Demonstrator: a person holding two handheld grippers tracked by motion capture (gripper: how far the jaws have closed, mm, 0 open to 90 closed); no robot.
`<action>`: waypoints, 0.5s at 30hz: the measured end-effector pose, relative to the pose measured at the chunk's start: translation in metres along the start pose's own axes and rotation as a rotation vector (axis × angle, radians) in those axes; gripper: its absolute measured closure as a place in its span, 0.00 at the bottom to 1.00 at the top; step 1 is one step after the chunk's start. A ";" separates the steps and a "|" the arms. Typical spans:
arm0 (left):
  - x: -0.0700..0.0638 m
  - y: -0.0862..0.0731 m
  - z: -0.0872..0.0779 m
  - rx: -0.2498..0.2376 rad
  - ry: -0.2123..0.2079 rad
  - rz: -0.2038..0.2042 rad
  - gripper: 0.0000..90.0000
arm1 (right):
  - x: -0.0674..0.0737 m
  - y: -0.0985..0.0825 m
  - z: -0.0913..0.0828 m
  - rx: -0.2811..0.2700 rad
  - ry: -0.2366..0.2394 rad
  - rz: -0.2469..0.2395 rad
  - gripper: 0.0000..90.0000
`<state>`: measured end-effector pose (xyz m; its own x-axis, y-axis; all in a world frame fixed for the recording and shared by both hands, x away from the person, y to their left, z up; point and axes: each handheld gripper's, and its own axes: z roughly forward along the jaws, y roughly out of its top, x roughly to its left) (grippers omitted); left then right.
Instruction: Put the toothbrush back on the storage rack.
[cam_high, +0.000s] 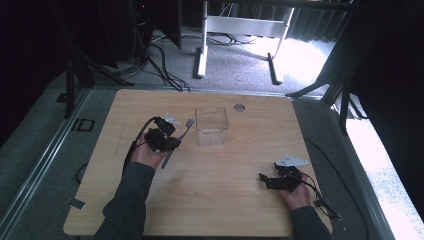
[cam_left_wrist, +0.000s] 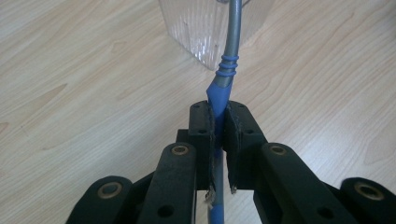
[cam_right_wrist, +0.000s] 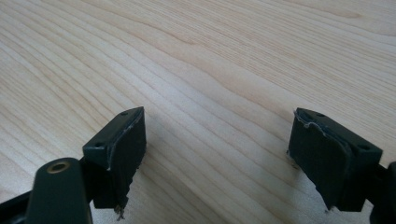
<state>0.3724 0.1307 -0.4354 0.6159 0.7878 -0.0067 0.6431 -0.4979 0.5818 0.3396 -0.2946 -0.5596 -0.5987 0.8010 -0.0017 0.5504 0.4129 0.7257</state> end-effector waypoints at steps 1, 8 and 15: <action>0.000 0.000 0.000 -0.004 0.001 0.001 0.91 | 0.000 0.000 0.000 0.000 0.000 0.000 0.21; -0.003 0.002 0.001 -0.042 0.002 0.001 0.91 | 0.000 0.000 0.000 0.000 0.000 0.000 0.21; -0.005 0.004 -0.002 -0.080 0.008 -0.006 0.91 | 0.000 0.000 0.000 0.000 0.000 0.000 0.21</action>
<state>0.3711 0.1257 -0.4320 0.6083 0.7937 -0.0042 0.6082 -0.4628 0.6449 0.3396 -0.2946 -0.5596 -0.5986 0.8010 -0.0016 0.5506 0.4129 0.7255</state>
